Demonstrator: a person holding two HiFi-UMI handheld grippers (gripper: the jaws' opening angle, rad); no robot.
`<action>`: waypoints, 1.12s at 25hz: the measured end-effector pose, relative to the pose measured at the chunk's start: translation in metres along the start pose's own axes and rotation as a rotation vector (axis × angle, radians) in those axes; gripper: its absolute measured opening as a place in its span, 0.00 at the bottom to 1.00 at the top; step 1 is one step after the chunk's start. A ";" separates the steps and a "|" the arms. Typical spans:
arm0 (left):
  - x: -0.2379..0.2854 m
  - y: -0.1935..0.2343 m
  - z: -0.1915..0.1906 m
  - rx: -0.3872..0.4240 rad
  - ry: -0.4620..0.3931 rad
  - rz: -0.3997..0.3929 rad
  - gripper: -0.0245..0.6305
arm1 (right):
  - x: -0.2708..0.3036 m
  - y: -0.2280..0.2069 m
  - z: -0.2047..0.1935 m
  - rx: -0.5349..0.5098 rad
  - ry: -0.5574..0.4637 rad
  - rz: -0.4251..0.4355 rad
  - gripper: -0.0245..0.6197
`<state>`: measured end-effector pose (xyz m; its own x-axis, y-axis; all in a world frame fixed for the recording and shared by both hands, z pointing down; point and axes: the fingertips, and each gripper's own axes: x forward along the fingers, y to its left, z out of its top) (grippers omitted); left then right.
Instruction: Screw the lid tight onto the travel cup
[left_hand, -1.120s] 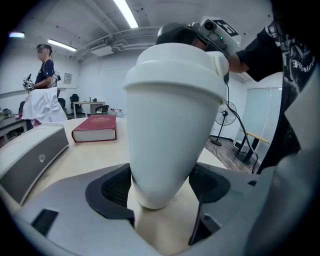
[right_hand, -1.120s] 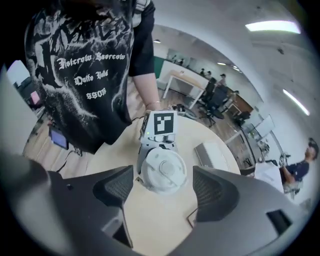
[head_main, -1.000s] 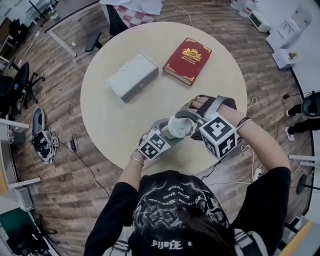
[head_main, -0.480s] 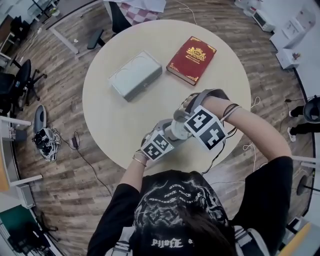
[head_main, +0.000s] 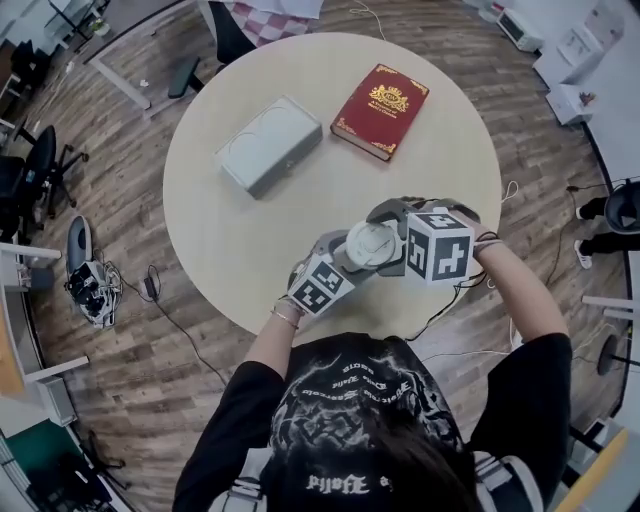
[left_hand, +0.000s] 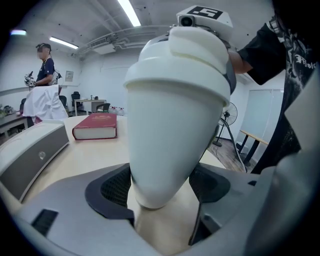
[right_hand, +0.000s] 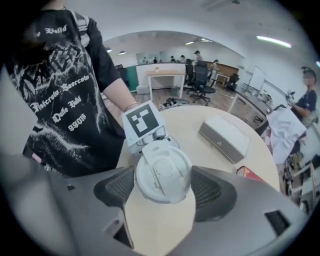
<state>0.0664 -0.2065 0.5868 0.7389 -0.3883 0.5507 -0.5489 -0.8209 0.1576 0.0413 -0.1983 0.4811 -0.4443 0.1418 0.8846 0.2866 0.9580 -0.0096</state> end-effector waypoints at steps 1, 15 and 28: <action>0.000 0.000 0.000 -0.005 0.001 0.003 0.63 | 0.000 -0.001 0.000 0.049 -0.022 -0.027 0.60; 0.000 0.001 -0.006 -0.024 0.003 0.024 0.63 | 0.000 -0.005 -0.001 0.656 -0.321 -0.465 0.60; 0.000 0.000 -0.006 0.000 -0.028 0.002 0.63 | -0.007 -0.003 -0.003 0.879 -0.503 -0.745 0.60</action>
<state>0.0636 -0.2043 0.5912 0.7483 -0.4020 0.5276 -0.5507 -0.8199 0.1563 0.0467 -0.2029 0.4762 -0.5839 -0.6102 0.5355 -0.7480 0.6608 -0.0626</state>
